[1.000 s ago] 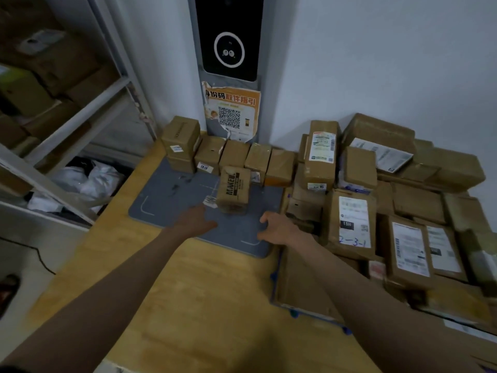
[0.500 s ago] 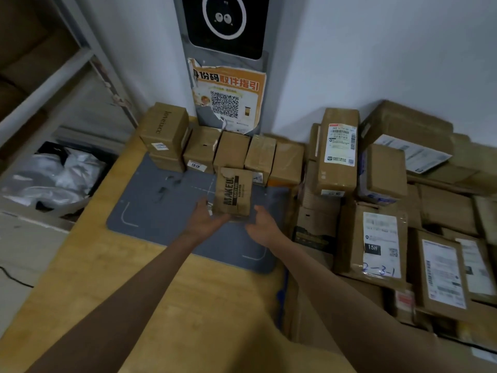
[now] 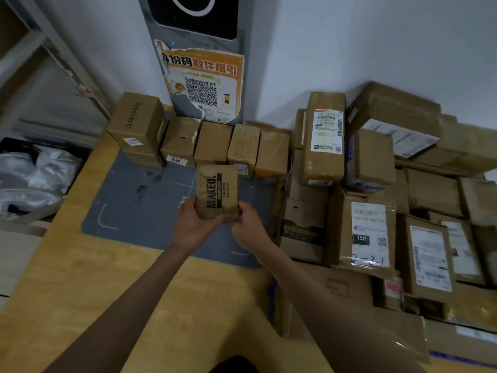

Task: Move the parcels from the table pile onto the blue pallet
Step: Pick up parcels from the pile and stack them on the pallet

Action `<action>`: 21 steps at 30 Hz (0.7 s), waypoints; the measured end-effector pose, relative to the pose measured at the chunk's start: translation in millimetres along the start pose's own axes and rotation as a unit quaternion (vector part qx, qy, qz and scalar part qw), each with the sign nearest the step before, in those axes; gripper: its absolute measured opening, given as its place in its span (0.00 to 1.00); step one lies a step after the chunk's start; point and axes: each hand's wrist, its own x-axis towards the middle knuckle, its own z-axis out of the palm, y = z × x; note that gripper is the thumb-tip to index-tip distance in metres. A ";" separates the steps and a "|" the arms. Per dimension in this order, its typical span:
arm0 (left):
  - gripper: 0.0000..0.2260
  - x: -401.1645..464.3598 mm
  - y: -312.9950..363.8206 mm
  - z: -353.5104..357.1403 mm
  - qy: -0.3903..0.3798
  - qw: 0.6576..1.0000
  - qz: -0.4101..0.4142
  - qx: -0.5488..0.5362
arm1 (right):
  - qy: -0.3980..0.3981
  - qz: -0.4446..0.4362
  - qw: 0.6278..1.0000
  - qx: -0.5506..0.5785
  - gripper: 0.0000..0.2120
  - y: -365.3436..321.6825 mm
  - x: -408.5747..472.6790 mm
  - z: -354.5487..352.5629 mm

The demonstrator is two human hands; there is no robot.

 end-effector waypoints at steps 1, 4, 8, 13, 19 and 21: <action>0.29 -5.5 1.9 -1.6 0.006 1.000 0.006 0.004 | 0.007 -0.008 1.000 0.003 0.21 -0.2 -6.3 -2.3; 0.30 -25.1 7.4 -6.0 0.003 1.000 0.028 0.006 | 0.029 -0.038 0.999 0.011 0.19 -0.6 -28.0 -12.7; 0.33 -56.2 18.0 -8.0 -0.003 0.996 0.087 -0.001 | 0.065 -0.088 0.994 0.005 0.19 1.4 -65.6 -29.5; 0.33 -85.8 37.7 8.6 -0.033 0.993 0.115 -0.021 | 0.149 -0.105 0.983 0.024 0.22 15.8 -109.8 -50.5; 0.30 -100.6 66.3 37.0 -0.105 0.988 0.103 -0.052 | 0.210 -0.119 0.969 0.048 0.26 34.2 -141.8 -80.1; 0.29 -101.7 75.5 47.4 -0.115 0.987 0.097 -0.061 | 0.226 -0.126 0.965 0.035 0.26 37.3 -144.9 -91.2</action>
